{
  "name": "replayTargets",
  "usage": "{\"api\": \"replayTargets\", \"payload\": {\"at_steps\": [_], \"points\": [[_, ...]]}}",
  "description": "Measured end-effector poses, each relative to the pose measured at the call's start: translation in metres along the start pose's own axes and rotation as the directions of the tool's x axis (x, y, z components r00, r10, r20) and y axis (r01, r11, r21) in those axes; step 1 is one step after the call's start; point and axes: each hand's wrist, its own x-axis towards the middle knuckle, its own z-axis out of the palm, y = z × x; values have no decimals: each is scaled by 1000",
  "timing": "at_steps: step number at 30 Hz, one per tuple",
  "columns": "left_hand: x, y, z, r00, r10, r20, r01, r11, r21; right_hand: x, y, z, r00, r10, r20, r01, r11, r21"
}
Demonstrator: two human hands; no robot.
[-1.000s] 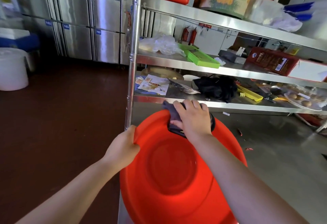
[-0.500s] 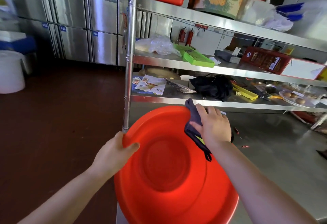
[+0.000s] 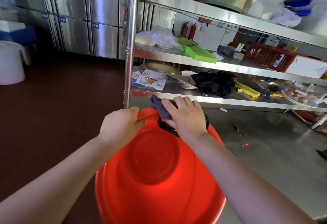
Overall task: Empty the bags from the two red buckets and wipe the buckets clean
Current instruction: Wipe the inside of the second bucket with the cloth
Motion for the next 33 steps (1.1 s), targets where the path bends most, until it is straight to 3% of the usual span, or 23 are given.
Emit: {"api": "replayTargets", "payload": {"at_steps": [9, 15, 20, 22, 25, 28, 33], "points": [[-13, -32, -4, 986, -166, -8, 165, 983, -83, -12, 1, 11, 974, 227, 21, -227, 974, -14], [-37, -56, -11, 945, -323, -55, 306, 928, -212, -35, 7, 8, 887, 423, 188, -439, 897, 57], [-41, -54, -17, 947, -275, 168, 284, 958, -32, -9, 27, -5, 937, 256, 236, -280, 957, 72], [-38, -48, -16, 938, -271, 216, 288, 956, -55, 6, 33, -11, 952, 151, 267, -169, 985, 44], [-25, -34, -11, 971, -168, 168, 196, 967, -163, 19, 25, -13, 955, -16, 295, 10, 1000, 22], [-6, -17, -1, 962, -55, 267, 117, 967, -224, 25, 10, -12, 963, -130, 237, 138, 990, -19], [5, -6, 20, 979, -99, 179, 138, 967, -216, 26, 5, 4, 981, -165, 104, 169, 985, -36]]}}
